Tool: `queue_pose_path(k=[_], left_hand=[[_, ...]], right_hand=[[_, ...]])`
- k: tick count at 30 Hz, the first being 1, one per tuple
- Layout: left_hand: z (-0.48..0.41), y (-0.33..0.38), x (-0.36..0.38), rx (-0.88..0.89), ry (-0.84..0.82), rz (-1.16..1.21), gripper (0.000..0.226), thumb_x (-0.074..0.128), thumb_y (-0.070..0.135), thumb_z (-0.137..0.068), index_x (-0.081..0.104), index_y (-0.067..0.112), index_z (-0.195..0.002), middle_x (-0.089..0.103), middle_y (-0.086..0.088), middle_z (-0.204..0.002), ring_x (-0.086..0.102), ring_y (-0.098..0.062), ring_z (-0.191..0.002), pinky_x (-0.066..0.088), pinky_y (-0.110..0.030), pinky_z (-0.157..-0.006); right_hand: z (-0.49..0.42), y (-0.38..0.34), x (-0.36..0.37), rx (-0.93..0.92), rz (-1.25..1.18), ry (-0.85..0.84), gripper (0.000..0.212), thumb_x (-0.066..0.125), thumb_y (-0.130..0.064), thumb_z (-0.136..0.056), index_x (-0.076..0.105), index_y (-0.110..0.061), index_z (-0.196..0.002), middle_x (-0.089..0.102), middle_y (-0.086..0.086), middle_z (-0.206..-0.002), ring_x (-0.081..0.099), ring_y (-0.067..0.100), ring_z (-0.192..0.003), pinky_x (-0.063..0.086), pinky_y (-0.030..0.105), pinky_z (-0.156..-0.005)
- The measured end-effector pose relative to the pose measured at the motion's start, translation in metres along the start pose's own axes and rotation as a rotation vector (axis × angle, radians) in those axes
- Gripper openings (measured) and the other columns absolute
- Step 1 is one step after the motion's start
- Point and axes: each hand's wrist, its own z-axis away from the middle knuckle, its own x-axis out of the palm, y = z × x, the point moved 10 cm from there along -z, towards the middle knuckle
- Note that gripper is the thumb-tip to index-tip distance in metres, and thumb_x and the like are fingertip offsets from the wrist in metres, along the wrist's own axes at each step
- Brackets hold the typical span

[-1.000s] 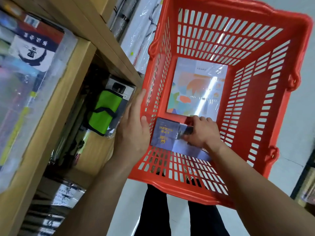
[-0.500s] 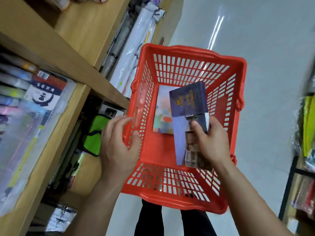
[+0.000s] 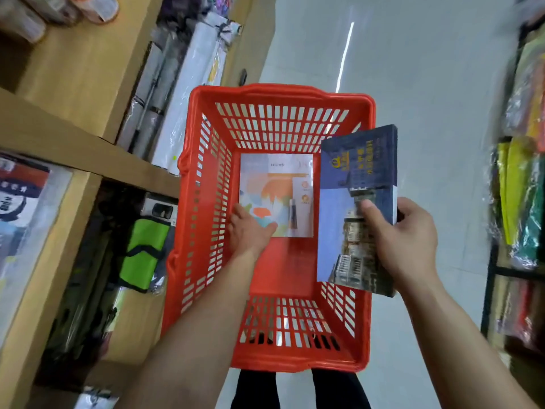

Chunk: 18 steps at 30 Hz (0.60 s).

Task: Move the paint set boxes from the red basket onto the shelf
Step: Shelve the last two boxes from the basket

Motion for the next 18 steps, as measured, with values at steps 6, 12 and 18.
queue_pose_path(k=[6,12,18], left_hand=[[0.001,0.006,-0.001,0.036,0.172,-0.061,0.118,0.088,0.047,-0.068,0.020,0.000,-0.152,0.045,-0.027,-0.142,0.046,-0.043,-0.129,0.035,-0.044,-0.110],[-0.016,-0.010,-0.001,-0.117,0.037,0.032,0.122,0.094,0.045,-0.058,0.025,0.001,-0.147,0.036,-0.030,-0.148,0.038,-0.044,-0.137,0.034,-0.047,-0.113],[-0.004,-0.004,0.001,-0.041,0.014,0.268,0.076,0.091,0.039,-0.064,0.053,0.008,-0.122,0.059,-0.018,-0.123,0.057,-0.035,-0.117,0.049,-0.040,-0.097]], right_hand=[[0.003,0.006,0.009,-0.013,-0.050,0.015,0.020,0.072,-0.043,-0.089,0.066,-0.025,-0.081,0.070,-0.013,-0.070,0.063,0.000,-0.065,0.040,0.012,-0.050],[0.004,0.010,0.009,-0.004,-0.080,0.034,0.021,0.068,-0.046,-0.088,0.064,-0.027,-0.079,0.069,-0.013,-0.069,0.061,-0.002,-0.062,0.038,0.011,-0.050],[0.001,0.015,0.012,0.035,-0.117,0.027,0.021,0.068,-0.050,-0.085,0.065,-0.030,-0.079,0.071,-0.027,-0.077,0.062,-0.002,-0.062,0.039,0.012,-0.051]])
